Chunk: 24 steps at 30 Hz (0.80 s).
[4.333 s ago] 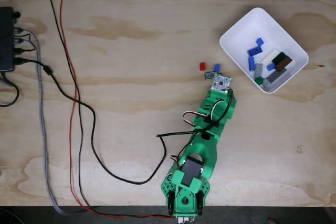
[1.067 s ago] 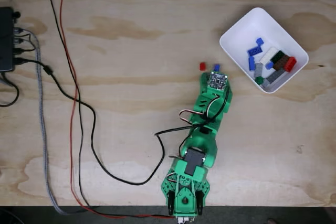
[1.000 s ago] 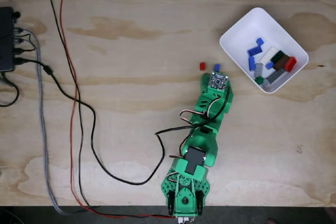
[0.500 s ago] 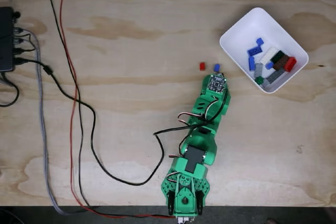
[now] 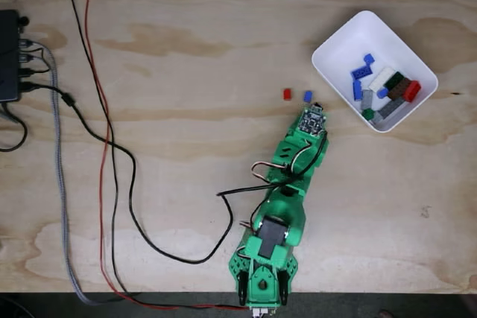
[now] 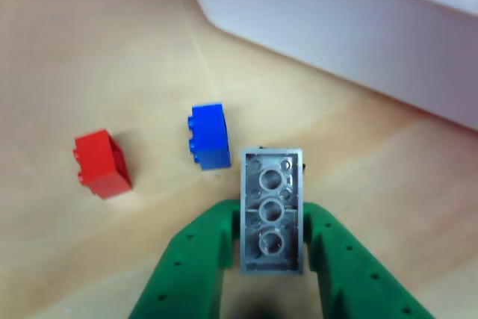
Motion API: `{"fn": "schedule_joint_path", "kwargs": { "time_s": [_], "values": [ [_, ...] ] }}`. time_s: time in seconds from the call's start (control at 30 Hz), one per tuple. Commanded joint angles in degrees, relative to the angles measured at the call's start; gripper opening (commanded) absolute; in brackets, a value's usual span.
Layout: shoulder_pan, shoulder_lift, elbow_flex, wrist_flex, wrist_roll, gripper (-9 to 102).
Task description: Put all lego bricks in the bin.
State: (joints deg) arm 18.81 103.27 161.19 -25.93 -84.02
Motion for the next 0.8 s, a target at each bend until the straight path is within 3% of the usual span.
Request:
{"fn": "schedule_joint_path", "kwargs": {
  "time_s": [0.0, 0.07, 0.17, 0.3, 0.4, 0.5, 0.7, 0.77],
  "values": [
    [0.4, 23.8, -2.3, 11.3, 6.5, 0],
    [1.8, 29.9, -9.8, 23.7, 9.4, 0],
    [6.0, 24.7, -22.1, 31.1, 9.5, 0],
    [12.0, 3.7, -36.8, 30.6, 5.9, 1],
    [14.7, -6.5, -40.0, 25.0, 2.7, 13],
    [16.7, -12.8, -42.0, 22.0, 1.8, 17],
    [16.6, -10.0, -40.3, 22.3, 4.4, 29],
    [14.2, -1.9, -39.1, 28.8, 8.8, 30]
  ]
}}
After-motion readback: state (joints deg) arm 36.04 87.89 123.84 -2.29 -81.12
